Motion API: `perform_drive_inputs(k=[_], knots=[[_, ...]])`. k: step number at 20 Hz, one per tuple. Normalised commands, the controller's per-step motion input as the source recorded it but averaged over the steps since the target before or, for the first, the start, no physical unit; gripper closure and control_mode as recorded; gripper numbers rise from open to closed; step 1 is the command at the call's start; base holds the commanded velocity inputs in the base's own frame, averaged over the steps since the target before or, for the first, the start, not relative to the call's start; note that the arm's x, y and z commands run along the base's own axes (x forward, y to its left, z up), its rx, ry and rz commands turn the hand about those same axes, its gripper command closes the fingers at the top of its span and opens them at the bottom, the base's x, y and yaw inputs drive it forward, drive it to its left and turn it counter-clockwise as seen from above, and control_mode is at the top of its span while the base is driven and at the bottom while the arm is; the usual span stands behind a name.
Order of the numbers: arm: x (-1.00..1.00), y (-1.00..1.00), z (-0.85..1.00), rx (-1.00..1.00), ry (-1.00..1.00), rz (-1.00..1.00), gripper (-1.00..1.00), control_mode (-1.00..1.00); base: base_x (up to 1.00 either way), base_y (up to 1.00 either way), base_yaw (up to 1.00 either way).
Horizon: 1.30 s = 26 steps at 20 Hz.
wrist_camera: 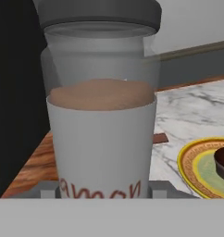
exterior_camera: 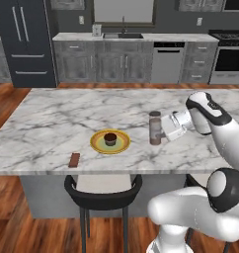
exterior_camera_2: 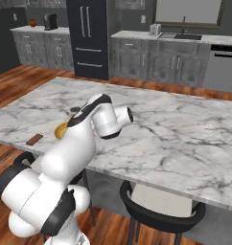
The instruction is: Take the cinnamon bottle from the cabinet and place it on the dining table, next to the plate with the cupcake. Then take the chocolate from the dining counter and place it on the cupcake plate.
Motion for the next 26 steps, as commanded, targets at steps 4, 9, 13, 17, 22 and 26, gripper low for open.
perform_drive_inputs(k=[4,9,13,17,22,26], knots=[[0.30,-0.01,-0.29,0.00,-0.10,0.08,1.00,-1.00,0.00,0.00,0.00],[0.35,-0.03,-0.25,0.01,-0.02,0.01,1.00,-1.00,0.00,0.00,0.00],[0.34,-0.01,-0.24,0.00,-0.09,0.00,1.00,-1.00,0.00,0.00,0.00],[0.36,0.00,-0.25,0.00,-0.06,0.00,1.00,-1.00,0.00,0.00,0.00],[0.31,0.05,-0.28,0.00,-0.09,0.00,1.00,-1.00,0.00,0.00,0.00],[0.32,0.01,-0.27,0.00,-0.05,0.00,1.00,-1.00,0.00,0.00,0.00]])
